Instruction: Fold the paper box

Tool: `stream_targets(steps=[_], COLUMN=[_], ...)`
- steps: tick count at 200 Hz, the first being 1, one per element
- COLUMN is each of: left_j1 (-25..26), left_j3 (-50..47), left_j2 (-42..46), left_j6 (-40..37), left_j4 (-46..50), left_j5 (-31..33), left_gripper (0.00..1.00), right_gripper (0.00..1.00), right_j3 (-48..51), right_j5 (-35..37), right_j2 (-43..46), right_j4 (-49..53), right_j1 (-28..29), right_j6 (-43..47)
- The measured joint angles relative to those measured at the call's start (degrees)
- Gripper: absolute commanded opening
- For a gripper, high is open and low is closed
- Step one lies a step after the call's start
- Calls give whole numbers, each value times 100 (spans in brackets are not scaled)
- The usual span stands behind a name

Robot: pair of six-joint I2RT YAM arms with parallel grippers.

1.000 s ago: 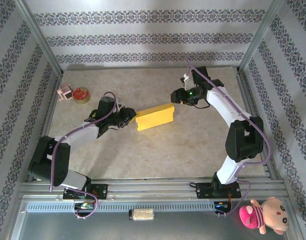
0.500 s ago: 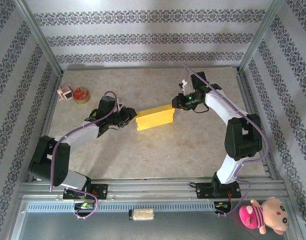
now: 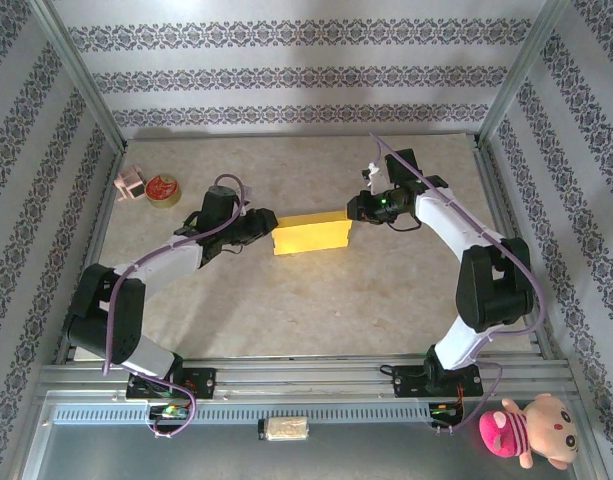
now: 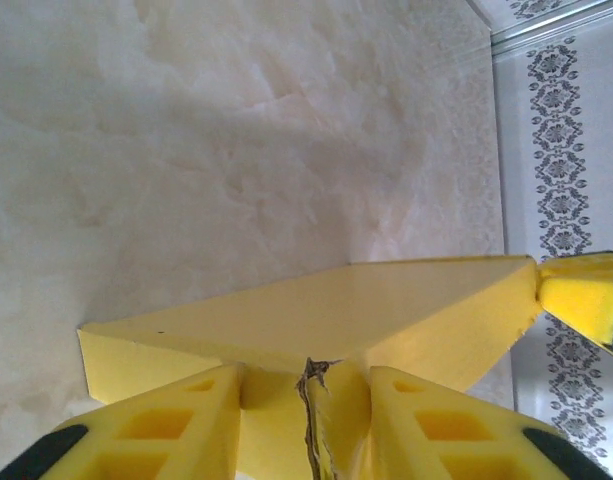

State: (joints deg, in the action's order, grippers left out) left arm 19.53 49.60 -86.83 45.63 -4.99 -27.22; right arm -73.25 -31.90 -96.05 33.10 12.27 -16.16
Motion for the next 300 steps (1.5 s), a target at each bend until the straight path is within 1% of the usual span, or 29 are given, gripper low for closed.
stream_targets(steps=[17,35,53,86,111,160,169,175,189,203,225,235,251,273,300], left_j1=[0,0,-2,-2,-2,-2,-2,0,4,9,33,35,35,28,28], left_j3=[103,184,216,219,219,219,219,212,144,11,-140,-234,-376,-455,-295], left_j2=[-52,-68,-66,-31,35,160,160,160,170,170,203,221,258,256,87], left_j6=[-136,-216,-214,-136,-39,81,122,153,229,297,455,492,549,608,566], left_j4=[94,225,321,422,468,501,507,507,503,496,166,-22,-269,-496,-549], left_j5=[90,155,205,247,249,219,195,179,140,81,-59,-81,-83,-81,-31], left_gripper=[45,48,55,63,68,68,67,65,54,43,27,21,19,18,18], right_gripper=[40,51,57,60,61,62,61,60,57,49,38,36,34,30,26], right_j3=[-2,-55,-219,-566,-621,-608,-568,-531,-450,-326,-236,-170,-98,-68,-63], right_j5=[238,409,505,577,527,339,332,330,315,245,175,168,197,249,361], right_j2=[74,87,87,85,17,-308,-315,-315,-315,-315,-286,-251,-205,-168,-162], right_j4=[98,205,291,289,293,348,361,365,367,339,195,105,11,-72,-264], right_j1=[-4,-4,0,105,203,302,302,302,328,328,328,326,337,365,363], right_j6=[-66,-136,-236,-304,-321,-299,-297,-295,-284,-280,-225,-219,-192,-214,-435])
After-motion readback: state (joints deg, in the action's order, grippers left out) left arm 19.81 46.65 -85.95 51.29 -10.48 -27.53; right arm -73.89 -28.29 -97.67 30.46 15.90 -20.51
